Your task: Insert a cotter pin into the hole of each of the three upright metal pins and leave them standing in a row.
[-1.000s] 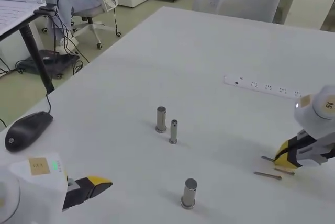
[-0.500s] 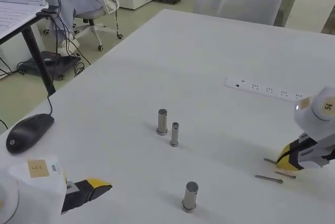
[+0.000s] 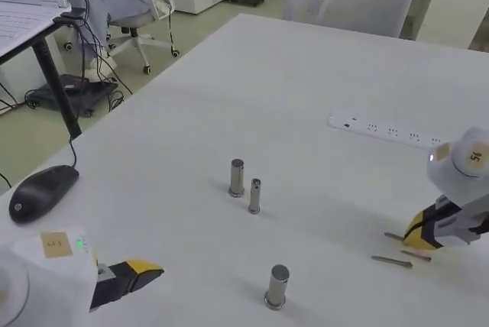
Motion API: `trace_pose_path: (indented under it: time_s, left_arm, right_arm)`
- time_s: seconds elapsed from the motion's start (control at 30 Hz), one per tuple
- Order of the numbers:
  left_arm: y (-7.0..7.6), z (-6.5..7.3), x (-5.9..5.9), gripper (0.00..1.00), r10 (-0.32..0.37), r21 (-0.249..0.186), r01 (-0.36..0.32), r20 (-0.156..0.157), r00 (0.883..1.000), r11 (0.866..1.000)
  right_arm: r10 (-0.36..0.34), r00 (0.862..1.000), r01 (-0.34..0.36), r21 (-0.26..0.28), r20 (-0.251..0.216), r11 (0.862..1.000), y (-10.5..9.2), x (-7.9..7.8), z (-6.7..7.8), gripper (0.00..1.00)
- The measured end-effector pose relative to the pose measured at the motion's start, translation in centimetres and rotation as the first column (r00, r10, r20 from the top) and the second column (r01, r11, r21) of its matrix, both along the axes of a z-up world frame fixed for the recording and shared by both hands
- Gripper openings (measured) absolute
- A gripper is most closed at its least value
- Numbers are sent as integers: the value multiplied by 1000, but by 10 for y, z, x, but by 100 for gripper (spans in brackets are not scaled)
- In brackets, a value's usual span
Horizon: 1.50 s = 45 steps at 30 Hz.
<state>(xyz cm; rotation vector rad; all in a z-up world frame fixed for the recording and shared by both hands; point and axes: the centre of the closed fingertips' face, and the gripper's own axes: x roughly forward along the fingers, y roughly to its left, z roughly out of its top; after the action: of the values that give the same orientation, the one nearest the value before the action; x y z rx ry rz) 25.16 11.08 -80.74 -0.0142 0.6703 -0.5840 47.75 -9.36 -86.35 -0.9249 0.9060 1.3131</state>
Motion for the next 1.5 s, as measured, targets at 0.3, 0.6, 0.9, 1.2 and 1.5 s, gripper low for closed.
trace_pose_path:
  time_s: [0.3, 0.6, 0.9, 1.2, 1.5]
  left_arm:
    - [2, 0, 2, 81, 2, 0, -2, 2, 1000, 1000]
    - [-2, -1, 1, 80, -10, -1, 10, -2, 1000, 1000]
    - [-2, 0, 2, 80, -13, -1, 13, 1, 1000, 1000]
    - [-4, 2, 2, 80, -19, -6, 19, 5, 1000, 1000]
    - [-8, 2, 0, 80, -33, -13, 33, 6, 999, 999]
  right_arm:
    - [2, 1000, -2, -8, 9, 1000, -1, 0, 3, 2]
    - [13, 1000, -13, -15, 20, 1000, -2, -2, 7, 2]
    - [11, 1000, -10, -18, 22, 1000, -5, -5, 12, 2]
    - [17, 999, -17, -17, 42, 1000, -7, -7, 22, 2]
    - [26, 998, -26, -11, 57, 1000, -6, -14, 32, 2]
